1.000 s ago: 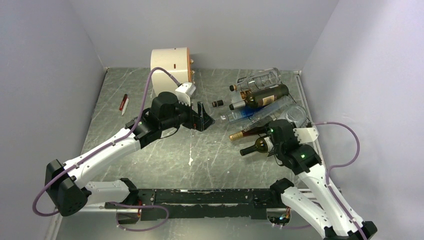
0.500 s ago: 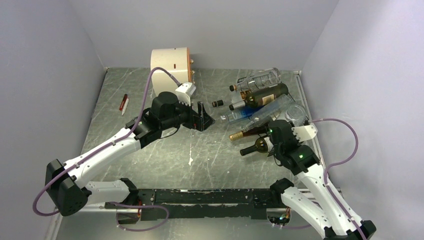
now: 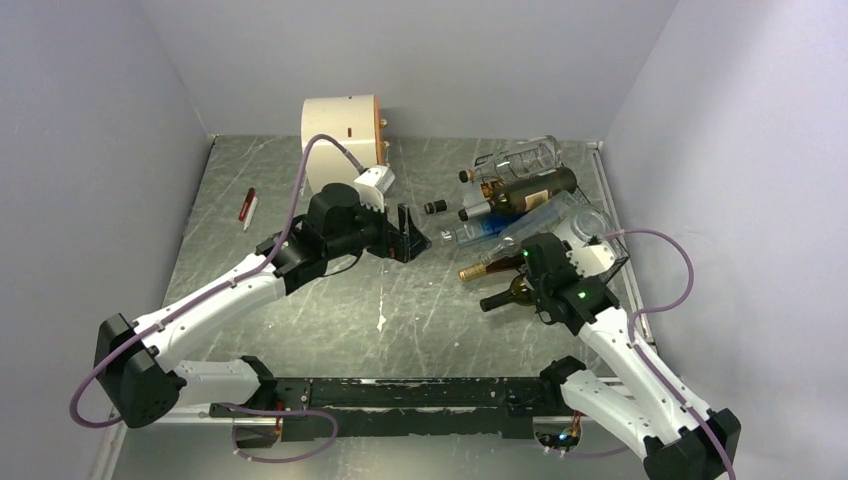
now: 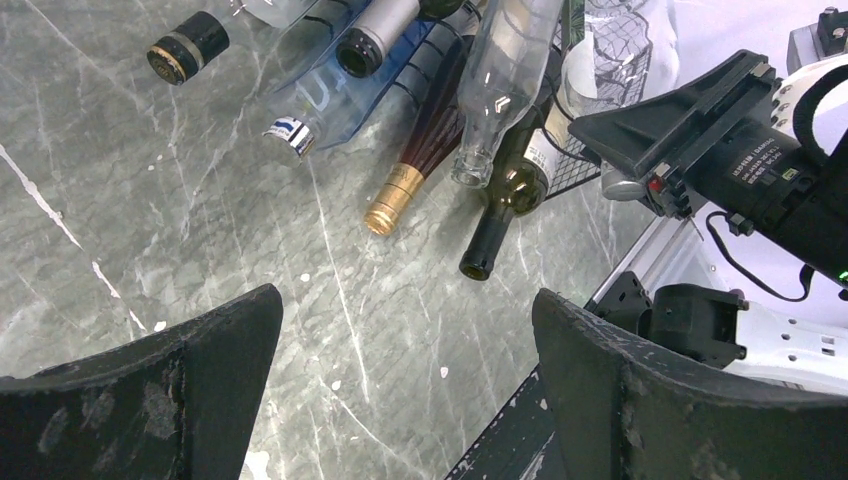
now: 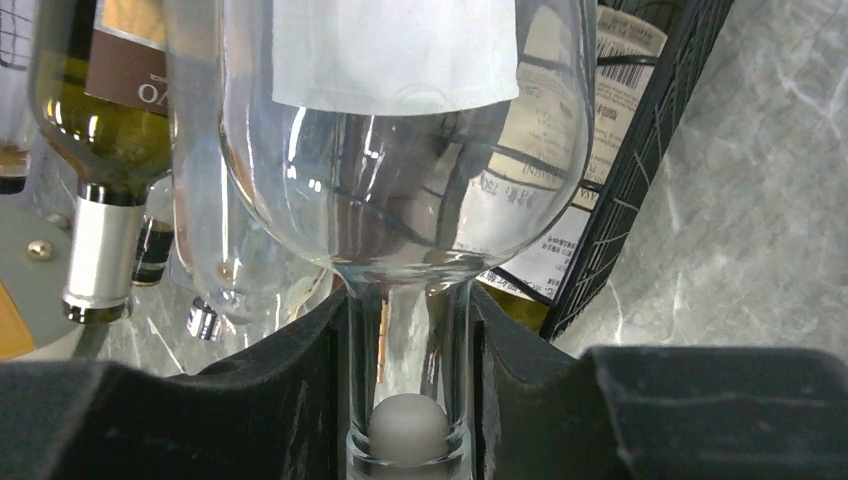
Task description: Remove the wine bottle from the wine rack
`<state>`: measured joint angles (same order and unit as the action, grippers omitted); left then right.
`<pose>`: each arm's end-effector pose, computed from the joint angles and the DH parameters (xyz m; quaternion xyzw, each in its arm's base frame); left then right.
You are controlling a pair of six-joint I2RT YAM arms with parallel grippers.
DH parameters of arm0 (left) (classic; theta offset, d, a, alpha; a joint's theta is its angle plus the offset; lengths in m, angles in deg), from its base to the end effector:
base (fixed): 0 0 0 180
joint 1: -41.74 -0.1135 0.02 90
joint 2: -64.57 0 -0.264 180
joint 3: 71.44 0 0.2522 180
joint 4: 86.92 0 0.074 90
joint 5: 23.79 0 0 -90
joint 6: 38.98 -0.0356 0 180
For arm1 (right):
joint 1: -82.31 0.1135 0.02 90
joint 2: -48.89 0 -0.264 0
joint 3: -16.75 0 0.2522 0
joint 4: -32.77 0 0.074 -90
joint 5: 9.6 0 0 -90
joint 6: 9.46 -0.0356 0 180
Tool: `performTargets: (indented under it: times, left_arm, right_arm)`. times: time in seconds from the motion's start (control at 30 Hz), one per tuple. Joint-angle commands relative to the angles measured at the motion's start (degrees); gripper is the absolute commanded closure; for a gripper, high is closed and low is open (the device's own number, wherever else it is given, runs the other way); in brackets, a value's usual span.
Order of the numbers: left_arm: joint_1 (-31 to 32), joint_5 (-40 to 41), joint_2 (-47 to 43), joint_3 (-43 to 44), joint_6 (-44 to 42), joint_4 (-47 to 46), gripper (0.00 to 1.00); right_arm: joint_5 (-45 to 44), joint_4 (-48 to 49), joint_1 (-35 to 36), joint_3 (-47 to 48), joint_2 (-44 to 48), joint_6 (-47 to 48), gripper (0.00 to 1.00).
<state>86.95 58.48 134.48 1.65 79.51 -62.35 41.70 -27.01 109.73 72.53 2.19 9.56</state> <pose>0.1959 -0.2041 0.3356 0.1574 0.8099 -0.3818 0.4166 0.1456 0.0504 0.2667 0.4332 0.7838 0.0363 0.4435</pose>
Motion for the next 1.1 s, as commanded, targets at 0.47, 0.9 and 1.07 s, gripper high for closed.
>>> performTargets:
  times: [0.47, 0.9, 1.07]
  left_arm:
    - [3.82, -12.64, 20.03, -0.98, 2.93, -28.25, 0.01]
    - [9.4, -12.07, 40.12, 13.94, -4.63, -26.41, 0.31]
    - [10.0, -7.33, 42.91, 16.42, -6.18, -23.7, 0.57]
  right_arm:
    - [0.99, 9.18, 0.26, -2.3, -4.87, -0.74, 0.64]
    - [-1.39, 6.24, 0.24, -1.45, -0.43, 0.08, 0.67]
    - [-1.57, 6.47, 0.19, -0.69, -0.78, 0.6, 0.67]
